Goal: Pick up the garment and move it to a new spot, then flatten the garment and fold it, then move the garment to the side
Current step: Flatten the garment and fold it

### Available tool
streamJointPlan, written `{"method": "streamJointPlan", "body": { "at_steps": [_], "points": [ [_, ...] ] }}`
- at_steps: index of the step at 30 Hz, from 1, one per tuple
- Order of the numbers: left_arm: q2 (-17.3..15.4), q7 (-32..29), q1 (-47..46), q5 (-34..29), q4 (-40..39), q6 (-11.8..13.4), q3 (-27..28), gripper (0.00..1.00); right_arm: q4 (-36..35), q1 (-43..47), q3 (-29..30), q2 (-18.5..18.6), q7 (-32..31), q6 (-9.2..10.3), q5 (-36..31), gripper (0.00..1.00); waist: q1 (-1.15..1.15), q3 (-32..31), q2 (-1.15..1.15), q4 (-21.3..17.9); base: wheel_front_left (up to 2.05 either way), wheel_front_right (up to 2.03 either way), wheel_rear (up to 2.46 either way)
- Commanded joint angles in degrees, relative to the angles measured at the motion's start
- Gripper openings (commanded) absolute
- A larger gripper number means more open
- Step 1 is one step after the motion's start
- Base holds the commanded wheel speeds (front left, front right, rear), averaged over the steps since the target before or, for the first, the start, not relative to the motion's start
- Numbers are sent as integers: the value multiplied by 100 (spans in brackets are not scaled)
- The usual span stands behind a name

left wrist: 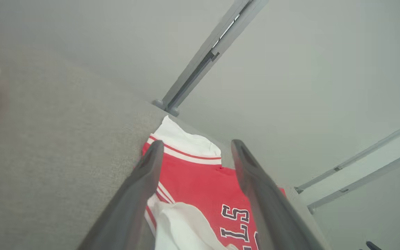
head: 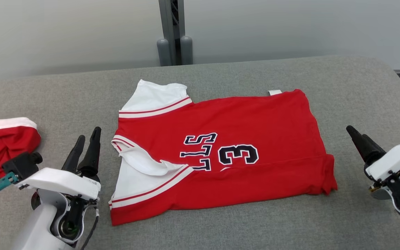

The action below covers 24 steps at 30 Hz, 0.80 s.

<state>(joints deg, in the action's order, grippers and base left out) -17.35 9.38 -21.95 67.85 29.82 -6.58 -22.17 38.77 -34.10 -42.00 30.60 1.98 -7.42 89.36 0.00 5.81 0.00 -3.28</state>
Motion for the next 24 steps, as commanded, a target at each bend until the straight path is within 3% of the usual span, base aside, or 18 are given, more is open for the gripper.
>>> {"method": "streamJointPlan", "body": {
  "at_steps": [1,5,7,10,14,16,24],
  "points": [
    [2,171,94,-121,-24,-38,-16,100,-88,143,-89,66,289,-14,-241,100,0,-84,0,-2,0,0,0],
    [-3,552,248,-1041,-123,27,-8,100,-265,367,-369,178,1218,-14,-1268,100,0,-262,0,-5,0,0,0],
    [144,571,394,-1727,-410,199,406,100,-165,466,-311,141,1326,-13,-1844,100,0,-331,0,3,0,0,0],
    [580,571,954,-2674,-873,302,1156,100,-312,804,590,-168,1331,-13,-2714,100,0,-441,0,-15,0,0,0],
    [1126,574,1526,-3637,-1203,195,1773,100,-443,1572,1639,-716,1324,-13,-3536,100,0,-534,0,11,0,0,0],
    [1281,573,1780,-3947,-1157,166,1932,100,-404,1885,2021,-968,1326,-13,-3778,100,0,-568,0,40,0,0,0],
    [1434,574,2148,-4418,-559,184,1965,100,-182,2412,2509,-1588,1327,-13,-3989,100,0,-601,0,115,0,0,0]
  ]
}}
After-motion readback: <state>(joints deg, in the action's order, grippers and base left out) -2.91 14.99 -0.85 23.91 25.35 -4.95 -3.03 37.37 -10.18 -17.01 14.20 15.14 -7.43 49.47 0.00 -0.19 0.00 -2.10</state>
